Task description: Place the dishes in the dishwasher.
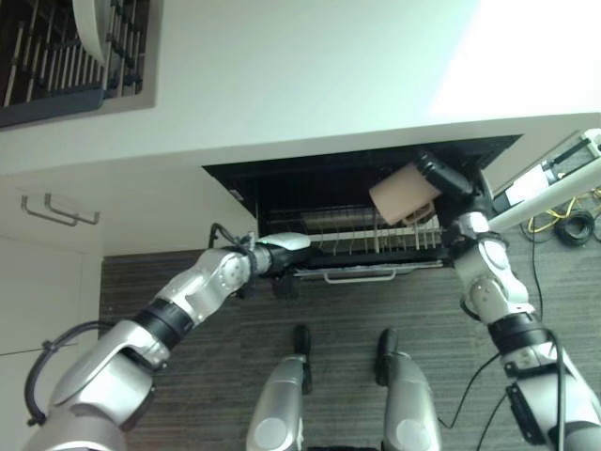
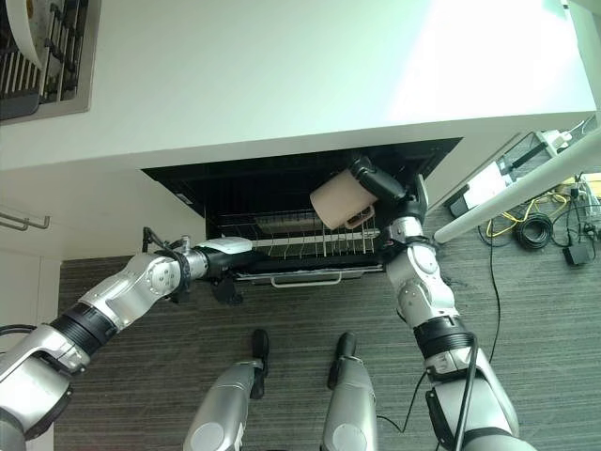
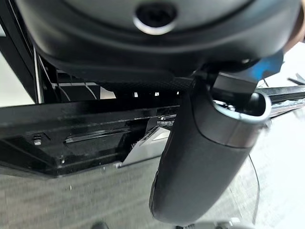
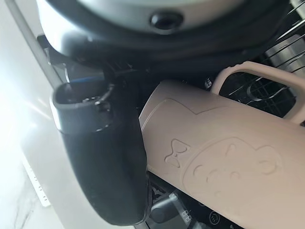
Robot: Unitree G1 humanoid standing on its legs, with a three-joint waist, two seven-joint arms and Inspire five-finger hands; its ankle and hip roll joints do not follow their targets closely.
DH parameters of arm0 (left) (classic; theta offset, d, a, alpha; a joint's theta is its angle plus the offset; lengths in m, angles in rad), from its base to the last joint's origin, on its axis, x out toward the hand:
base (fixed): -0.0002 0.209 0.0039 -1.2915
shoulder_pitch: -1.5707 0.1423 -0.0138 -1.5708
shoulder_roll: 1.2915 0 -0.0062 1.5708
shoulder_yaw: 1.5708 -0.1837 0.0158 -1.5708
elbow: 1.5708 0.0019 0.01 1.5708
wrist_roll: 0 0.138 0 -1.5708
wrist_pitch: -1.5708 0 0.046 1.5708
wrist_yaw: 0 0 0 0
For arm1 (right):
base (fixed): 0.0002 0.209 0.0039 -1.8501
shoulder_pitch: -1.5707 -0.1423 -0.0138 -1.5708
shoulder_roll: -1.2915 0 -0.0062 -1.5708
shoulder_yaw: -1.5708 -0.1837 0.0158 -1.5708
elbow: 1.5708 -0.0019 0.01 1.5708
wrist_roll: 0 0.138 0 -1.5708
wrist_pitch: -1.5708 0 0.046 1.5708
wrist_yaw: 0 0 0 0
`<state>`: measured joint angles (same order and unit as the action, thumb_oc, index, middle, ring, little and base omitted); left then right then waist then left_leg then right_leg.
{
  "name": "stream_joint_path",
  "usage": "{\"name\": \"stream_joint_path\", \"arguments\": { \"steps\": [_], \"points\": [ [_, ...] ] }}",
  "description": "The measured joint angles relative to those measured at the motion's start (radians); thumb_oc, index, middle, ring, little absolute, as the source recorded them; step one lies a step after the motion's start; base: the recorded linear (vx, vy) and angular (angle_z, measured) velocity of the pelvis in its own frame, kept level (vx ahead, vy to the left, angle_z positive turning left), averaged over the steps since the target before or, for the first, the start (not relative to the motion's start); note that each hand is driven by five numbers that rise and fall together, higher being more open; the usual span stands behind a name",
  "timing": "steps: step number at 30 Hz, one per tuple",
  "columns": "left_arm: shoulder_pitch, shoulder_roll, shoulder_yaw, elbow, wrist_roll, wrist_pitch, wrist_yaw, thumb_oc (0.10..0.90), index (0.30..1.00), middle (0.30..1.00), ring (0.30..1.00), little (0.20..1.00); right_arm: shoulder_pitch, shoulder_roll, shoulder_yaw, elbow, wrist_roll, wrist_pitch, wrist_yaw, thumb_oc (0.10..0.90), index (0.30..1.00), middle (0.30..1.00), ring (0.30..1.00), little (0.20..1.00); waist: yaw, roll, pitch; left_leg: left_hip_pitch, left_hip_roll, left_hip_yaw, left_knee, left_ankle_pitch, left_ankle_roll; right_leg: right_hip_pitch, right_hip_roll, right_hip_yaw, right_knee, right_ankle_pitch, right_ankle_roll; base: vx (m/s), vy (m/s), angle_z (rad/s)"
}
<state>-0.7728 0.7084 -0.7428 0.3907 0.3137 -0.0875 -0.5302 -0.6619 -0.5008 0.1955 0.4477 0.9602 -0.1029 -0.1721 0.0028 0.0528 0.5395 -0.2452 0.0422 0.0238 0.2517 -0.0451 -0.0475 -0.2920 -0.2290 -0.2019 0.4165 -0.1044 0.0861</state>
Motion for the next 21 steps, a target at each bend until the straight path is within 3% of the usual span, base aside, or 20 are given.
{"name": "stream_joint_path", "arguments": {
  "steps": [4,8,15,21],
  "points": [
    [0.018,0.026,-0.002,-0.093,-0.024,-0.002,-0.158,0.800,0.900,0.900,0.900,0.900,-0.028,-0.026,-0.002,0.044,-0.038,0.044,-0.002,0.400,0.300,0.300,0.300,0.300,0.005,0.028,0.001,-0.016,-0.001,-0.008,-0.020,0.018,-0.005,-0.016,-0.001,-0.007,-0.001,0.000,0.000,-0.05,0.002,0.09],
    [0.032,0.032,-0.057,-0.147,-0.035,-0.008,-0.271,0.800,0.900,0.900,0.900,0.900,-0.064,-0.034,-0.002,0.118,-0.062,0.070,-0.003,0.400,0.300,0.300,0.300,0.300,0.010,0.035,0.000,-0.021,-0.003,-0.019,-0.034,0.036,-0.007,-0.016,-0.002,-0.016,-0.001,0.000,0.000,-0.04,-0.003,0.16],
    [0.015,0.189,-0.043,-0.360,-0.064,-0.047,-0.328,0.800,0.900,0.900,0.900,0.900,-0.086,-0.111,0.011,0.292,-0.335,0.093,0.040,0.400,0.300,0.300,0.300,0.300,0.036,0.044,0.000,-0.051,-0.010,-0.047,-0.032,0.054,-0.006,-0.019,-0.011,-0.055,0.001,-0.002,0.001,-0.02,-0.039,0.16],
    [-0.004,0.226,-0.030,-0.415,-0.085,-0.042,-0.307,0.800,0.900,0.900,0.900,0.900,-0.032,-0.140,0.021,0.280,-0.397,0.049,0.114,0.400,0.300,0.300,0.300,0.300,0.033,0.043,0.001,-0.086,-0.009,-0.058,-0.031,0.061,-0.008,-0.051,-0.008,-0.054,0.007,-0.003,0.002,-0.03,-0.069,0.06]
  ]
}}
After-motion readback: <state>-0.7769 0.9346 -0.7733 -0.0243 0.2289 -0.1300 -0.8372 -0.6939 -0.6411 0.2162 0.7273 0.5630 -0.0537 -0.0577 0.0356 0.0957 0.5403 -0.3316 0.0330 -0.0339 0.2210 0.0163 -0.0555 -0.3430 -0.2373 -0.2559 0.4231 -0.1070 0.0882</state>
